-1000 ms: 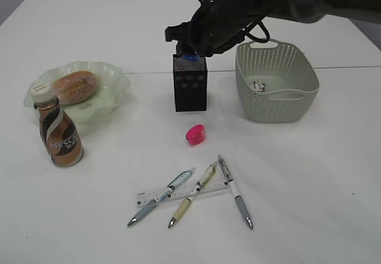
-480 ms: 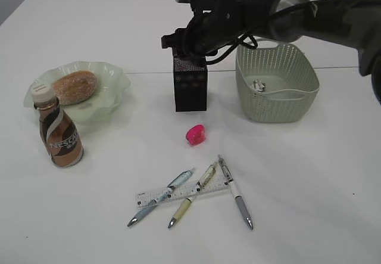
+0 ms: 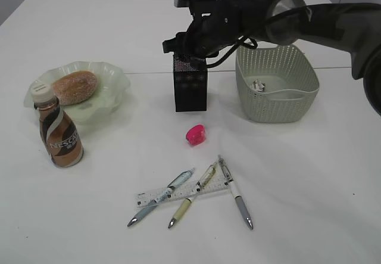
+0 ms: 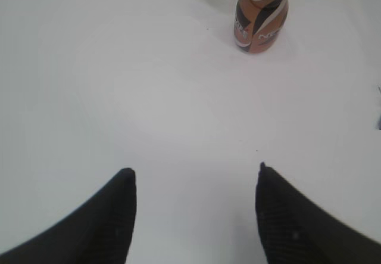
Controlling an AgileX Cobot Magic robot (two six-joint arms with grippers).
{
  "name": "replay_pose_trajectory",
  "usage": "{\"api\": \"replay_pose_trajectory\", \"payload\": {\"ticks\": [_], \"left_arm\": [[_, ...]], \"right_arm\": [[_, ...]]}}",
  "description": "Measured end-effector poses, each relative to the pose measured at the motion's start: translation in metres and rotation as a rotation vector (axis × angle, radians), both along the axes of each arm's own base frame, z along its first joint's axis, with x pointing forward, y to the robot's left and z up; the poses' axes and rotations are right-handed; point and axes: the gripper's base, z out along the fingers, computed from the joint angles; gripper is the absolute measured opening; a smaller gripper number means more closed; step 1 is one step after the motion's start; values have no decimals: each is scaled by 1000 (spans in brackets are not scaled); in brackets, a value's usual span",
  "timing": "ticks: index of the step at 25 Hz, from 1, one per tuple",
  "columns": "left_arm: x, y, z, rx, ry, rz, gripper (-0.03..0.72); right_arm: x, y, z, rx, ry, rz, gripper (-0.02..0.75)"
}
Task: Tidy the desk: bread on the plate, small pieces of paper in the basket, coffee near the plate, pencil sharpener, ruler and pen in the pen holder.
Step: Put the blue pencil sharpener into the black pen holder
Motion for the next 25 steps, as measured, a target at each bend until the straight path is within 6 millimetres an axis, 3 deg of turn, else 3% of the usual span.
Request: {"api": "replay_pose_trajectory", "payload": {"ticks": [25], "left_arm": [[-2,1,-1,8,17,4,459]], "right_arm": [[-2,0,3,5,38,-3,413]]}}
